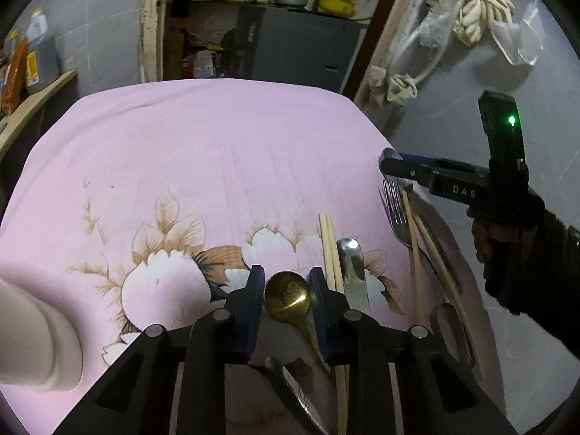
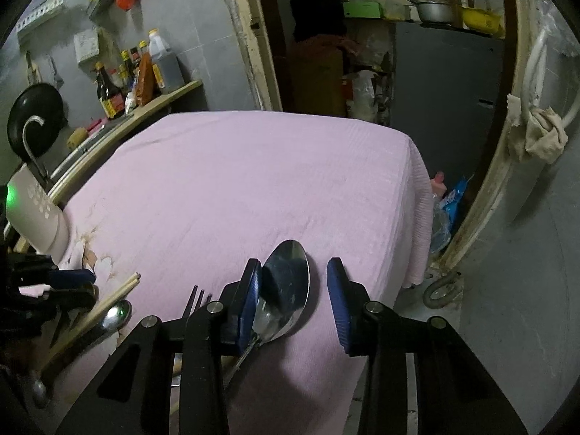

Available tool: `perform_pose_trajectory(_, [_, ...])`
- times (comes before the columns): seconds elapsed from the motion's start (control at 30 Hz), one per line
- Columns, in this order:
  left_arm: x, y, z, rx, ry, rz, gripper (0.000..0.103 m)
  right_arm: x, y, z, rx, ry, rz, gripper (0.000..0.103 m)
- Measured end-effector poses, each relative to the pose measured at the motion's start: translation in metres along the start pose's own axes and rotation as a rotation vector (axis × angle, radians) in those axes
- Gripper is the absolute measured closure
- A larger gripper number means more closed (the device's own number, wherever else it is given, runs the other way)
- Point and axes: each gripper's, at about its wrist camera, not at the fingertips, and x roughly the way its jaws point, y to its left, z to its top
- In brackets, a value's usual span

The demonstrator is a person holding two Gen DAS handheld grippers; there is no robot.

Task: Organize utensils
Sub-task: 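Grasp the gold spoon with the left tool while the right tool grasps a silver spoon, then carry the gold spoon with the left tool while the right tool drops the silver spoon into the caddy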

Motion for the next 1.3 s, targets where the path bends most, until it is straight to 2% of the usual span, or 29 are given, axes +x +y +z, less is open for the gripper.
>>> perform_pose_trajectory(0.03, [0.001, 0.0, 0.0, 0.0, 0.007, 0.002, 0.092, 0.0, 0.0, 0.001, 0.003, 0.007, 0.003, 0.071])
perform_pose_trajectory(0.1, [0.0, 0.004, 0.001, -0.022, 0.013, -0.013, 0.094, 0.0, 0.001, 0.002, 0.01, 0.025, 0.013, 0.084])
perform_pose_trajectory(0.2, [-0.002, 0.007, 0.002, -0.052, 0.014, -0.019, 0.097, -0.002, 0.002, 0.003, 0.02, 0.048, 0.005, 0.086])
perform_pose_trajectory(0.27, [-0.005, 0.006, 0.003, -0.058, 0.007, -0.005, 0.098, -0.002, -0.002, 0.005, 0.05, 0.057, 0.015, 0.091])
perform_pose_trajectory(0.37, [-0.013, 0.006, 0.006, -0.071, -0.011, 0.017, 0.099, -0.012, -0.003, 0.009, 0.1, 0.038, 0.021, 0.1])
perform_pose_trajectory(0.47, [-0.024, 0.009, 0.009, -0.092, -0.04, 0.036, 0.099, -0.027, 0.004, 0.01, 0.111, 0.008, -0.013, 0.101])
perform_pose_trajectory(0.57, [-0.039, 0.012, 0.012, -0.114, -0.08, 0.065, 0.099, -0.05, 0.018, 0.01, 0.096, -0.041, -0.099, 0.101])
perform_pose_trajectory(0.73, [-0.068, 0.013, 0.021, -0.156, -0.162, 0.141, 0.099, -0.107, 0.059, 0.008, 0.04, -0.192, -0.298, 0.101])
perform_pose_trajectory(0.83, [-0.087, 0.011, 0.025, -0.158, -0.214, 0.179, 0.099, -0.137, 0.08, 0.008, 0.042, -0.275, -0.379, 0.101])
perform_pose_trajectory(0.9, [-0.102, 0.011, 0.029, -0.167, -0.256, 0.177, 0.099, -0.158, 0.094, 0.012, 0.051, -0.325, -0.426, 0.101])
perform_pose_trajectory(1.07, [-0.14, 0.013, 0.036, -0.138, -0.356, 0.148, 0.099, -0.206, 0.131, 0.032, 0.079, -0.446, -0.486, 0.101])
perform_pose_trajectory(1.2, [-0.171, 0.025, 0.039, -0.104, -0.416, 0.122, 0.099, -0.234, 0.178, 0.046, 0.088, -0.552, -0.479, 0.101])
perform_pose_trajectory(1.3, [-0.204, 0.046, 0.042, -0.092, -0.473, 0.116, 0.099, -0.238, 0.216, 0.058, 0.08, -0.615, -0.457, 0.101])
